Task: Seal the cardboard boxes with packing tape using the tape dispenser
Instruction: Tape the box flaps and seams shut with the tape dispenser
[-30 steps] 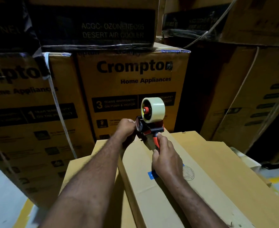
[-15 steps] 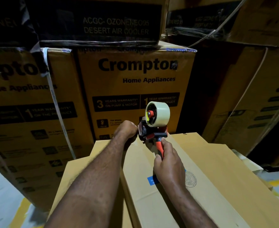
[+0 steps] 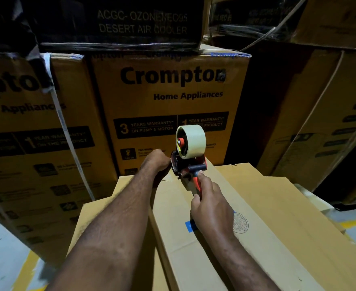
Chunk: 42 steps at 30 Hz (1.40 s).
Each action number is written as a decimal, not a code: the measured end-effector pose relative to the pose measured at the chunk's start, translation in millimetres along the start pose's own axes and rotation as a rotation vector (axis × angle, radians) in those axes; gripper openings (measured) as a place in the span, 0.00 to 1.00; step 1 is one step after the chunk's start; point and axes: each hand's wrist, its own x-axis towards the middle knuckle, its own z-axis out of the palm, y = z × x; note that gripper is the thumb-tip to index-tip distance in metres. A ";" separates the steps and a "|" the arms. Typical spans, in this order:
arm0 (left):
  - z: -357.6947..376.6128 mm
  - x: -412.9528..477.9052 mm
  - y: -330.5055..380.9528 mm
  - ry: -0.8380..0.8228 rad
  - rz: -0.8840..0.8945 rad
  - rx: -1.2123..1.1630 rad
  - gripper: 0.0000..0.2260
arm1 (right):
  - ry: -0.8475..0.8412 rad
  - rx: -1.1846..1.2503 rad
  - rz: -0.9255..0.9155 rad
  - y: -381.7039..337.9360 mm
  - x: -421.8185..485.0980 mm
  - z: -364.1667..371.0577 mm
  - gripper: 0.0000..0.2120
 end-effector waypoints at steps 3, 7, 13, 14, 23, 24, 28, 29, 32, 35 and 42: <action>1.7 -3.8 -9.5 0.086 0.152 0.016 0.06 | -0.007 -0.018 -0.026 -4.2 0.3 0.4 0.27; -0.8 -3.1 -13.5 -0.018 0.191 0.039 0.10 | -0.029 -0.028 -0.028 -7.1 3.9 1.7 0.27; -13.0 -0.8 -16.0 -0.193 0.232 0.080 0.12 | -0.049 -0.007 -0.052 -5.9 7.3 0.9 0.29; -12.5 0.5 -16.2 -0.195 0.225 0.081 0.12 | -0.053 -0.007 -0.053 -6.6 7.4 0.7 0.30; 0.3 3.1 -15.5 -0.111 0.162 0.071 0.12 | -0.123 -0.194 -0.074 -10.6 10.7 -6.5 0.28; 0.7 2.3 -14.3 -0.108 0.157 0.074 0.12 | -0.128 -0.208 -0.072 -11.5 8.6 -8.3 0.29; 1.6 2.2 -15.3 -0.056 0.131 0.102 0.13 | -0.168 -0.239 -0.064 -10.1 -16.6 -26.2 0.32; 2.1 2.0 -16.0 -0.049 0.123 0.104 0.13 | -0.175 -0.240 -0.059 -7.1 -26.2 -33.1 0.32; 1.8 -4.5 -14.1 -0.052 0.129 0.083 0.15 | -0.175 -0.235 -0.042 5.5 -53.9 -54.1 0.32; 0.4 -22.5 -5.4 -0.027 0.160 0.179 0.15 | -0.190 -0.205 -0.036 14.6 -71.5 -69.5 0.30; 29.8 -70.9 7.0 -0.027 0.518 0.517 0.27 | -0.209 -0.170 -0.058 21.2 -76.2 -77.8 0.31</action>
